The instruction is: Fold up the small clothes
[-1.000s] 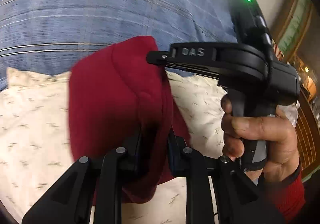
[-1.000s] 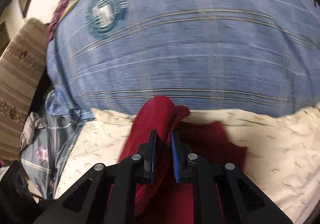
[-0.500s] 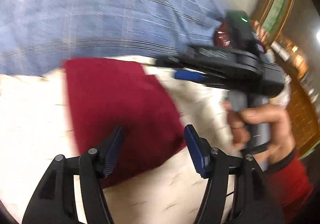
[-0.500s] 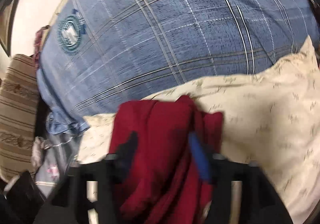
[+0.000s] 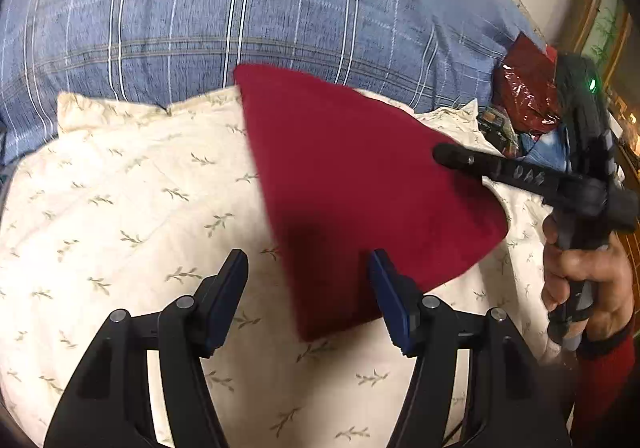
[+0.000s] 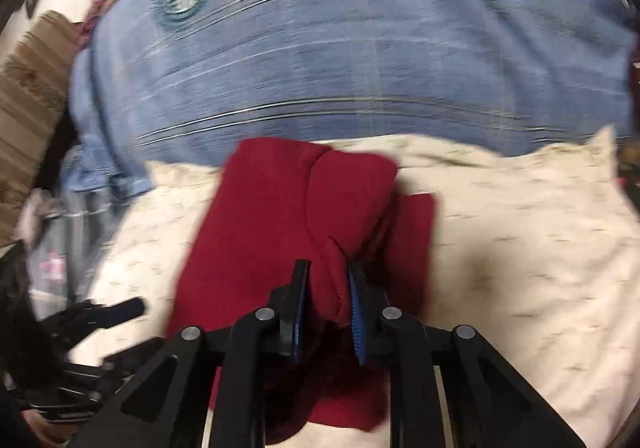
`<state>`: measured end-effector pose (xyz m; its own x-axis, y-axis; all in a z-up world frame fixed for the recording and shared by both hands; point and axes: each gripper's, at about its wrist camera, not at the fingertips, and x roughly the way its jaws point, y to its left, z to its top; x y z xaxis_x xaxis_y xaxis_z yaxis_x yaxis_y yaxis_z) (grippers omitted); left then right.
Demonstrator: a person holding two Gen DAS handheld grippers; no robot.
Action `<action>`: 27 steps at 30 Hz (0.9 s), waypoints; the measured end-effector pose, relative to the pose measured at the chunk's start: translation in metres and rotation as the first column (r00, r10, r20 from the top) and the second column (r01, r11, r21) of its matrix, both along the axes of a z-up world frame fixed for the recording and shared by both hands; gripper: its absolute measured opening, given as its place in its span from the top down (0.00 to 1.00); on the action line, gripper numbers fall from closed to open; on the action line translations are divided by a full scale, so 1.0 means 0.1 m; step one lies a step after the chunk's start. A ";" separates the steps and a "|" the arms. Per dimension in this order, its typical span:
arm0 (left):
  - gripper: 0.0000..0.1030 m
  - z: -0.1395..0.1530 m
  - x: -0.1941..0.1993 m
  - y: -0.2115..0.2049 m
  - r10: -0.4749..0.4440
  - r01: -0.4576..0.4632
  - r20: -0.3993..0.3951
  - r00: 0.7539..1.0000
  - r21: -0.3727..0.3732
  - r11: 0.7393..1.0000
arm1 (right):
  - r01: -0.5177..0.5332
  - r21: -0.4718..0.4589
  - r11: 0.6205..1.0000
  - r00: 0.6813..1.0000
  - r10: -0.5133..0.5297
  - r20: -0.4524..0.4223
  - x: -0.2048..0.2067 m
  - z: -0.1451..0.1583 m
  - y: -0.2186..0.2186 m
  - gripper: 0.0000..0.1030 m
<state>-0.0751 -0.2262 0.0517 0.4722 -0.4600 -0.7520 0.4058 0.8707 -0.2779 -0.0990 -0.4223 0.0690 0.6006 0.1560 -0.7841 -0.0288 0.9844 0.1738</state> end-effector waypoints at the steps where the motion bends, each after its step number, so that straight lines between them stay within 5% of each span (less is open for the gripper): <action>1: 0.40 -0.03 0.03 -0.02 0.001 -0.001 -0.012 1.000 -0.007 1.000 | 0.015 -0.017 1.000 1.000 -0.016 -0.020 0.03 -0.08 -0.04 0.83; 3: 0.40 -0.07 0.04 -0.07 -0.002 0.003 -0.026 1.000 0.021 1.000 | 0.007 0.045 0.999 0.997 -0.003 -0.079 0.07 -0.30 -0.09 0.82; 6: 0.34 -0.04 0.07 -0.04 0.004 -0.003 -0.014 1.000 0.004 1.000 | 0.026 0.093 0.995 0.999 -0.022 -0.045 0.00 -0.22 -0.18 0.70; 11: 0.24 -0.03 0.26 0.02 0.055 -0.056 -0.024 0.998 -0.075 0.996 | 0.122 0.244 0.962 0.988 -0.142 0.063 -0.03 -0.12 -0.46 0.13; 15: 0.18 -0.21 0.50 -0.04 0.046 -0.059 -0.107 0.993 -0.114 0.992 | 0.129 0.367 0.921 0.991 -0.112 -0.067 0.26 -0.42 -0.54 0.12; 18: 0.16 -0.40 0.64 -0.11 0.013 -0.045 -0.175 0.985 -0.176 0.983 | 0.119 0.376 0.919 0.989 -0.075 -0.130 0.42 -0.65 -0.51 0.11; 21: 0.19 -0.44 0.67 -0.18 -0.008 -0.023 -0.152 0.988 -0.199 0.980 | 0.069 0.330 0.941 0.994 -0.037 -0.101 0.43 -0.69 -0.39 0.28; 23: 0.31 -0.38 0.64 -0.21 -0.024 -0.002 -0.135 0.991 -0.193 0.981 | 0.036 0.309 0.950 0.996 -0.011 -0.083 0.42 -0.60 -0.31 0.52; 27: 0.48 -0.11 0.49 -0.11 -0.043 0.023 -0.111 0.993 -0.174 0.984 | 0.001 0.280 0.960 0.999 0.008 -0.032 0.26 -0.30 -0.19 0.61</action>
<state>-0.0256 -0.2367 0.0405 0.3702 -0.6013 -0.7081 0.3907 0.7923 -0.4686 -0.0729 -0.4416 0.0392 0.5744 0.3746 -0.7278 -0.0222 0.8959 0.4437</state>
